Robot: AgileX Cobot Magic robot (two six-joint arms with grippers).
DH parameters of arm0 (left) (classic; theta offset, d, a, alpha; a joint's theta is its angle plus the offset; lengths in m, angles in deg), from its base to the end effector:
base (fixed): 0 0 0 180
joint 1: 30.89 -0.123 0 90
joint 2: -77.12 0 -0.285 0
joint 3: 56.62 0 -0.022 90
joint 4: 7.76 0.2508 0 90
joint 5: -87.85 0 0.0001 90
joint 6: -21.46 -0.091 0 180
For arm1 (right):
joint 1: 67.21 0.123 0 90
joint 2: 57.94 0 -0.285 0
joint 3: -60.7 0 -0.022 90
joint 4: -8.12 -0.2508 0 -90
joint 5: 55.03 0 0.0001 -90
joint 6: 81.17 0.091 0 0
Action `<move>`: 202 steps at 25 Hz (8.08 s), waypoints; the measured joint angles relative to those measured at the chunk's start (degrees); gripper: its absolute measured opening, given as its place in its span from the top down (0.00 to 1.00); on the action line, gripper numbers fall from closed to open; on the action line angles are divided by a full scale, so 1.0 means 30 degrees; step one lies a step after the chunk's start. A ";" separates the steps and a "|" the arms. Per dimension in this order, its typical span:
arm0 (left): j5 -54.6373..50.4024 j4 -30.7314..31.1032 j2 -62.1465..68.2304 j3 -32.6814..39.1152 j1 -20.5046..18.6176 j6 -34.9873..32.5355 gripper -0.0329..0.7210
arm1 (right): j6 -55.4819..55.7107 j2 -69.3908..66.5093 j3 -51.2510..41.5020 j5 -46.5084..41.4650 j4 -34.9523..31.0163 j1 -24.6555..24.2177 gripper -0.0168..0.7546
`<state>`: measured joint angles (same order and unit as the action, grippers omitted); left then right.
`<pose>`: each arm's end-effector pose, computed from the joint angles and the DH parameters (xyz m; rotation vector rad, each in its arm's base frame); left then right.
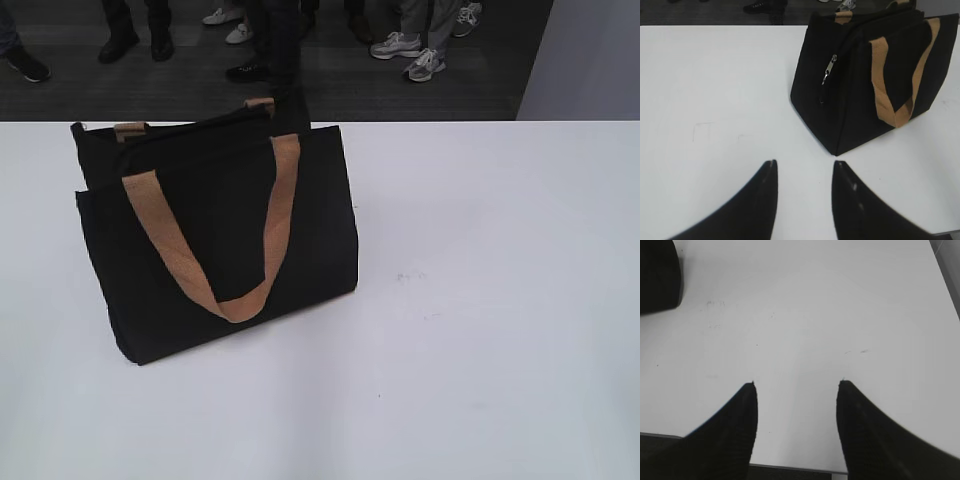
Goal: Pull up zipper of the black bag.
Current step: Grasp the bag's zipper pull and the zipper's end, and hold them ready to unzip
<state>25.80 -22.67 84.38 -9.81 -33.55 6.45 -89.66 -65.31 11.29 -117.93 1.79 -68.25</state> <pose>-0.0115 -0.0213 0.2860 0.2367 1.9878 -0.1126 -0.0060 0.0090 0.2706 -0.1425 2.0789 0.0320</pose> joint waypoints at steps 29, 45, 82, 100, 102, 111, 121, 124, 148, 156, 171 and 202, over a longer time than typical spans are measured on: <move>-0.0008 0.0323 0.6852 -0.0208 0.0218 -0.0313 0.42 | 0.0000 0.0000 0.0000 0.0000 0.0000 0.0000 0.46; 0.5358 -0.1336 1.5615 -0.2037 0.0218 -0.6229 0.43 | 0.0015 -0.2407 0.0000 -0.0019 -0.0022 0.0000 0.46; 0.5065 -2.5221 3.0931 -0.0278 -0.3848 -4.2546 0.43 | 0.0015 -0.2526 0.0000 -0.0019 -0.0060 0.0000 0.46; 0.4087 -2.8121 3.4506 -0.0545 -0.2539 -4.7809 0.41 | 0.0015 -0.2526 0.0000 -0.0038 -0.0060 0.0000 0.46; 0.3718 -2.8148 3.4838 -0.0724 -0.2453 -4.7847 0.41 | 0.0015 -0.2526 0.0000 -0.0038 -0.0060 0.0000 0.46; 0.3613 -2.8253 3.5913 -0.1331 -0.1488 -4.7853 0.41 | 0.0015 -0.2526 0.0000 -0.0038 -0.0060 0.0000 0.46; 0.3854 -2.8253 3.5913 -0.1331 -0.1451 -4.7869 0.86 | 0.0015 -0.2526 0.0000 -0.0038 -0.0060 0.0000 0.46; 0.4093 -2.8234 3.5342 -0.1331 -0.1447 -4.7850 0.86 | 0.0015 -0.2526 0.0000 -0.0038 -0.0060 0.0000 0.46; 0.7719 -2.4425 2.2486 -0.1315 -0.1431 -3.8475 0.86 | -0.1444 -0.5173 0.0071 0.0067 -0.0558 0.0000 0.46; 0.6016 -2.4622 2.1698 -0.1315 -0.1431 -3.8191 0.86 | -0.6897 -0.9322 0.3144 0.0561 -0.5422 0.0000 0.46; 0.4842 -2.7674 2.1698 -0.1315 -0.1431 -3.5519 0.87 | -1.4994 -1.8425 0.9016 0.0703 -1.2048 0.0000 0.46; 0.3962 -2.7715 2.1698 -0.1315 -0.1431 -3.5405 0.91 | -1.8098 -3.1173 1.4413 1.5951 -1.2708 1.5104 0.46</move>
<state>37.69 -105.81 149.48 -13.76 -37.84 -99.76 -143.96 -158.83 54.53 -70.07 -36.33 -22.94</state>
